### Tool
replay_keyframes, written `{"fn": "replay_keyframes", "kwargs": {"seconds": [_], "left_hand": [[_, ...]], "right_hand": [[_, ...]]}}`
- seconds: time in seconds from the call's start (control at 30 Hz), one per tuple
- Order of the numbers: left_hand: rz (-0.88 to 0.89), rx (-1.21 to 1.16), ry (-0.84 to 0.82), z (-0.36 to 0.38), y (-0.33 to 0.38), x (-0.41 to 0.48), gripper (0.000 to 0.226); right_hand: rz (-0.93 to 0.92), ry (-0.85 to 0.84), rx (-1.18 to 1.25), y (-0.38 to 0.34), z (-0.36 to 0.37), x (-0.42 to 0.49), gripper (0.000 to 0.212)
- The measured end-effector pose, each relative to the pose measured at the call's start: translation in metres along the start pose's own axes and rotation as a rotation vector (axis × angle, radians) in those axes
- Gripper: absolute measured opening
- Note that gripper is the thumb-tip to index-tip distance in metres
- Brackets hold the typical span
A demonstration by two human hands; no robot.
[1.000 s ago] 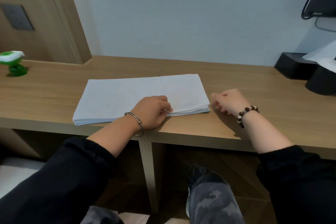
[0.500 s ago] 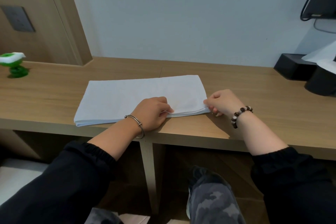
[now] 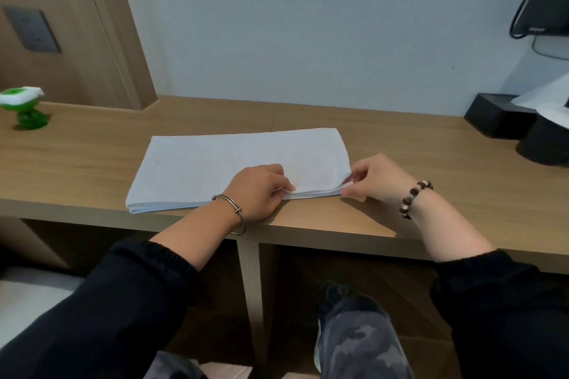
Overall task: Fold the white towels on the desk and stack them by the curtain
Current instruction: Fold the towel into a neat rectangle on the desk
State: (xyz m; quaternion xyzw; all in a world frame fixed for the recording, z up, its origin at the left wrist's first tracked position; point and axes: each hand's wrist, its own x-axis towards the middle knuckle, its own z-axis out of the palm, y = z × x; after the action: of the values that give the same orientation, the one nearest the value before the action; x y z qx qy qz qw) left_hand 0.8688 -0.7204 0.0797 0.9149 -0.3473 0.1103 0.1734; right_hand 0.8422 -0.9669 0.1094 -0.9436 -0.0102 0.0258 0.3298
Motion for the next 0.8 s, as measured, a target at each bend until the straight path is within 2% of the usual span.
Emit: {"fn": "replay_keyframes", "kwargs": {"seconds": [0.07,0.2,0.23,0.27,0.33,0.37,0.43,0.47,0.5,0.57,0.63,0.7,0.8], "left_hand": [[0.003,-0.002,0.0,0.0,0.0,0.0,0.023],[0.012,-0.003,-0.001,0.0,-0.001,0.0,0.023],[0.015,-0.006,0.003,0.001,-0.002,0.0,0.023],[0.019,-0.008,0.006,0.001,-0.003,-0.001,0.023],[0.029,-0.004,0.007,0.003,-0.003,-0.002,0.024],[0.033,-0.001,0.006,0.003,-0.003,-0.002,0.024],[0.034,0.008,0.001,0.004,-0.003,-0.001,0.024],[0.032,0.014,-0.004,0.003,-0.003,0.0,0.025],[0.03,0.021,-0.009,0.003,-0.002,0.0,0.025],[0.03,0.038,-0.03,0.0,-0.003,0.0,0.026],[0.027,0.064,-0.068,-0.005,-0.003,-0.001,0.027],[-0.008,0.072,-0.091,-0.013,-0.006,-0.006,0.025],[-0.135,0.09,-0.081,-0.028,-0.02,-0.013,0.03]], "right_hand": [[-0.027,0.045,-0.059,0.005,0.0,0.004,0.043],[-0.072,0.221,-0.138,0.01,0.005,0.009,0.005],[-0.073,0.245,-0.144,0.012,0.006,0.01,0.001],[-0.064,0.244,-0.15,0.015,0.007,0.01,0.002],[-0.019,0.248,-0.124,0.02,0.01,0.008,0.017],[0.008,0.311,-0.075,0.02,0.01,0.007,0.026],[0.004,0.558,0.035,0.015,0.011,0.003,0.034],[-0.051,0.654,0.027,0.008,0.012,0.003,0.033],[-0.13,0.675,-0.03,-0.001,0.015,0.003,0.031],[-0.255,0.499,-0.215,-0.016,0.028,0.006,0.022],[-0.265,0.31,-0.431,-0.025,0.043,0.008,0.021],[-0.212,0.274,-0.546,-0.024,0.049,0.013,0.027],[-0.081,0.275,-0.578,-0.027,0.051,0.02,0.028]]}}
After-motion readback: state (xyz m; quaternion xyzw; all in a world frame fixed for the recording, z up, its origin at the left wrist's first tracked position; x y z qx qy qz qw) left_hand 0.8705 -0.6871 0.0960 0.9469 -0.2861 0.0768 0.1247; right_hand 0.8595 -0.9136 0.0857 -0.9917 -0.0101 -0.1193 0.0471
